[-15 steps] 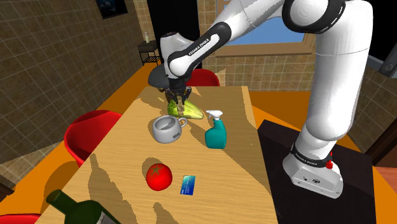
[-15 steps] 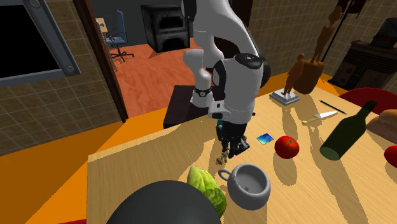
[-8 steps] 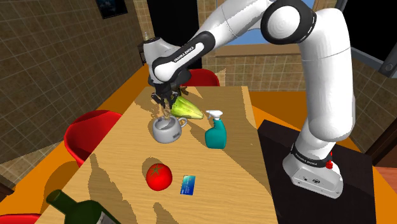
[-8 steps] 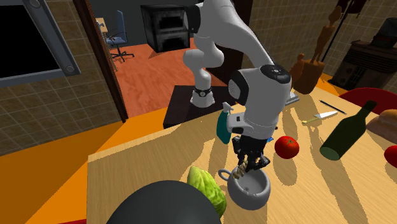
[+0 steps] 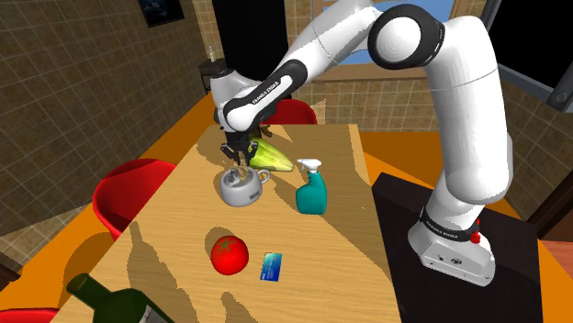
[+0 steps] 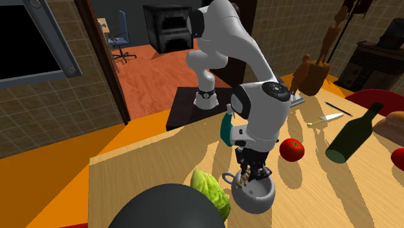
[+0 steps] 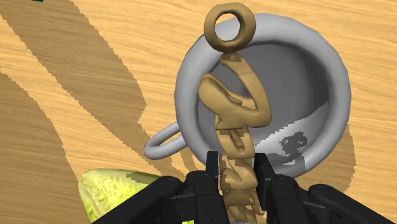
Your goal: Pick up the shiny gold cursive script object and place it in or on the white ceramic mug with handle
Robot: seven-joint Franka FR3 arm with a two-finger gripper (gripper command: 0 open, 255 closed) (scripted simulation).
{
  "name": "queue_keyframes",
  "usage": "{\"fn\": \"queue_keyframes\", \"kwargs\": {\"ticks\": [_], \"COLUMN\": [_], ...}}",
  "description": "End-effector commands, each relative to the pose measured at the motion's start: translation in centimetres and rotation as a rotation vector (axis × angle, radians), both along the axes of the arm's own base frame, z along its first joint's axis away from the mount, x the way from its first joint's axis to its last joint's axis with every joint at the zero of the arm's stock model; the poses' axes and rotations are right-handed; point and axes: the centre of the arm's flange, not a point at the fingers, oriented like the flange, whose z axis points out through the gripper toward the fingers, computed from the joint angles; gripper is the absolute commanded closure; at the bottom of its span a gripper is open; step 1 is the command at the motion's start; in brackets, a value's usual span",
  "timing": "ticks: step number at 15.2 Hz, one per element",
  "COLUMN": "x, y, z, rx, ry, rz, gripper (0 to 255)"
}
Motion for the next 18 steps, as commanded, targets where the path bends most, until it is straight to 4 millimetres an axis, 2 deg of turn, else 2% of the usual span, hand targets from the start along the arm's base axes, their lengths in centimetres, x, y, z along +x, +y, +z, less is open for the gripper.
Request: {"fn": "queue_keyframes", "kwargs": {"ticks": [1,4,11,12,17,18], "x": [0.0,0.0,0.0,0.0,0.0,-0.1], "y": [0.0,0.0,0.0,0.0,0.0,0.1], "z": [-1.1,-2.4,-2.4,-2.4,-2.4,-1.0], "rx": [0.0,0.0,0.0,0.0,0.0,0.0], "ry": [0.0,0.0,0.0,0.0,0.0,0.0], "rz": [0.0,0.0,0.0,0.0,0.0,0.0], "gripper": [255,255,255,0,0,0]}}
